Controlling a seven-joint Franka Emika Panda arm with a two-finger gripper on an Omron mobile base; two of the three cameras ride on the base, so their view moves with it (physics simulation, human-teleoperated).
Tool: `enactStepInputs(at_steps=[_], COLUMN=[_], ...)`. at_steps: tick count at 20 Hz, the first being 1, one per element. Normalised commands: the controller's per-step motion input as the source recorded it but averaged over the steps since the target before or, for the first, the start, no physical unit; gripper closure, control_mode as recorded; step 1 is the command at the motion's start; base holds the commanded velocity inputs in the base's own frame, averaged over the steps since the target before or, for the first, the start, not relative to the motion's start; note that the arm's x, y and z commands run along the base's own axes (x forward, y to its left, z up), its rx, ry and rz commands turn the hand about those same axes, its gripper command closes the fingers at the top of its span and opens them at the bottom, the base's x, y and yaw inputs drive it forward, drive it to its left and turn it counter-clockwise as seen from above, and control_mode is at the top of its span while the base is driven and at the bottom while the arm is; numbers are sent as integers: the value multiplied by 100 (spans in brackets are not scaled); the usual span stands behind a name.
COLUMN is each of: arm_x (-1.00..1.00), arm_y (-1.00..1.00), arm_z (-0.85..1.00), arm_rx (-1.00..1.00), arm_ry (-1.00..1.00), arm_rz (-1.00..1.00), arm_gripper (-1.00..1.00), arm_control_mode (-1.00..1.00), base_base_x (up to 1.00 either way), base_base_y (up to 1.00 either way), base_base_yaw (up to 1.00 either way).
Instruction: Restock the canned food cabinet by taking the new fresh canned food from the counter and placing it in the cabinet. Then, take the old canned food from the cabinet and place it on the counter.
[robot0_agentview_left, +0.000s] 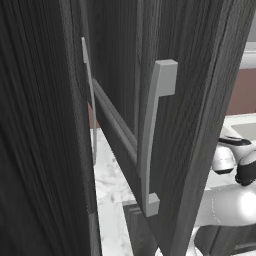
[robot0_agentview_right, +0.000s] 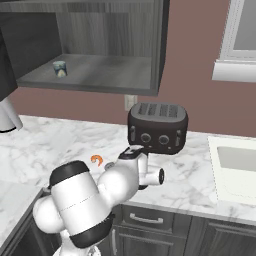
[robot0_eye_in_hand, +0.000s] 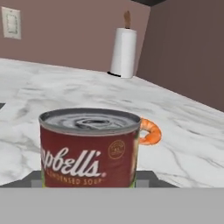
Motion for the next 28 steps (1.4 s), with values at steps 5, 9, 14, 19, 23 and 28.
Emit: enactStepInputs(at_steps=[5,9,14,19,23,28], arm_x=[0,0,-5,-20,-44,-64], arm_y=[-6,-23,-11,-27,-32,-11], arm_z=[-5,0,17,41,94,100], arm_rx=[0,0,0,0,0,-4], arm_ry=[-5,0,0,0,0,0], arm_rz=[0,0,0,0,0,0], arm_gripper=[-100,-100,-100,-100,-100,-100], arm_control_mode=[-100,-100,-100,-100,-100,-100], base_base_x=[0,0,0,0,0,0], base_base_y=[0,0,0,0,0,0], base_base_yaw=[0,0,0,0,0,0])
